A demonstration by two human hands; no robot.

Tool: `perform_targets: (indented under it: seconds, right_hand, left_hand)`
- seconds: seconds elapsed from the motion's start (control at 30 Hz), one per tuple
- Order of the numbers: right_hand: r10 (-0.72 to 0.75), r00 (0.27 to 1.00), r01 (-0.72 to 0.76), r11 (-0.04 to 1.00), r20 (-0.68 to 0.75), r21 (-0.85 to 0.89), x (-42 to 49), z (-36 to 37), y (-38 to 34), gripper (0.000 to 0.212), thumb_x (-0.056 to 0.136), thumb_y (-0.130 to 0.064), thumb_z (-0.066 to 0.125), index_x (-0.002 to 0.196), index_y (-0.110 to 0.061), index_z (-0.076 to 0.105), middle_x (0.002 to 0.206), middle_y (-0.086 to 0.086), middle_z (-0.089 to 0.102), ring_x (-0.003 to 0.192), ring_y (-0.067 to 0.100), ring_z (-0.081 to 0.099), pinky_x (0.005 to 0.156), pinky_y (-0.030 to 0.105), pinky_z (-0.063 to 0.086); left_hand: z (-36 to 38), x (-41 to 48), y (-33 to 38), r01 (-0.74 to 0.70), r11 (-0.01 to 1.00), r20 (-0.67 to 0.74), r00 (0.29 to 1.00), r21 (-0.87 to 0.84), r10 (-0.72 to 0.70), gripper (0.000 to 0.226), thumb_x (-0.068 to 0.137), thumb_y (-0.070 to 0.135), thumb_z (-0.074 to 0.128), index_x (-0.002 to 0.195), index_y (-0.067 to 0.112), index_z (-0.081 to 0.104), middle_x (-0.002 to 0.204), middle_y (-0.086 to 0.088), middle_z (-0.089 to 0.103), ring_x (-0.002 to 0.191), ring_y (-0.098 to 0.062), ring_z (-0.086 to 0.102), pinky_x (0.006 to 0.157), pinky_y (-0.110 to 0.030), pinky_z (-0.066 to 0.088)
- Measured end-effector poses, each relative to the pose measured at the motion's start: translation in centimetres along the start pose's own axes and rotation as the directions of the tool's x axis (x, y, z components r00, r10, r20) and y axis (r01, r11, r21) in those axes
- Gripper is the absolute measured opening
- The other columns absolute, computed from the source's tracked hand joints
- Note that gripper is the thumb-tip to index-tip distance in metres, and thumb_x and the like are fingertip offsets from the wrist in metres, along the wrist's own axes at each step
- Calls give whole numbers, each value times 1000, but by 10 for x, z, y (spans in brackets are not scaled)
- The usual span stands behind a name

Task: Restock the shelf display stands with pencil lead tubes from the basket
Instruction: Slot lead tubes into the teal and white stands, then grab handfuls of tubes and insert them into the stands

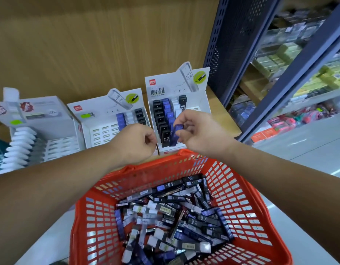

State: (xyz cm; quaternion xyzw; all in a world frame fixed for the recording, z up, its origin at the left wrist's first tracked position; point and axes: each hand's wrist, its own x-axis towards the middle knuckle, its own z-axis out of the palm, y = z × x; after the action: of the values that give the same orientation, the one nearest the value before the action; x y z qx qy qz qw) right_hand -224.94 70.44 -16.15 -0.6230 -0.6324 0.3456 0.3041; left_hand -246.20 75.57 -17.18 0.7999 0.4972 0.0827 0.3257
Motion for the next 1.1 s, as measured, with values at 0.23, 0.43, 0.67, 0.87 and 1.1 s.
perform_targets:
  seconds: [0.23,0.43,0.67,0.87,1.1]
  right_hand:
    - [-76,997,80,979,31,-187,2,1,10,19,96,-5,62,101,-24,62,83,1,70,79,20,69,77,39,58]
    - [-121,988,148,906,91,-396,8,-3,2,14,92,-10,62,102,-21,61,83,0,68,82,26,62,73,41,55]
    - [-211,977,191,849,16,-493,5,4,-3,22,97,-15,64,118,-20,64,107,-1,66,92,24,62,71,34,47]
    - [-180,982,167,707,54,-687,-3,7,-5,30,99,-28,63,128,-21,64,119,2,49,81,28,60,59,34,41]
    - [85,925,254,585,370,-771,-57,14,-45,33,97,-54,58,118,-29,59,113,-8,62,102,20,63,76,34,50]
  left_hand:
    - [0,-2,-6,9,1000,48,999,1,-9,11,94,15,67,97,19,77,85,18,67,77,2,64,63,-12,46]
    - [1,-3,-4,2,1000,67,998,-1,-2,12,94,15,68,102,20,77,90,19,67,80,6,62,63,-6,43]
    - [0,-10,0,-14,1000,65,998,26,12,12,95,14,67,102,18,77,85,22,64,76,8,59,62,-3,40]
    - [-2,-55,0,42,999,22,999,-18,-42,16,96,15,65,100,26,75,91,21,65,73,13,59,64,-4,40]
    - [17,-133,-4,166,982,30,986,-90,-164,11,97,15,63,98,23,72,95,10,70,83,-9,68,70,-20,54]
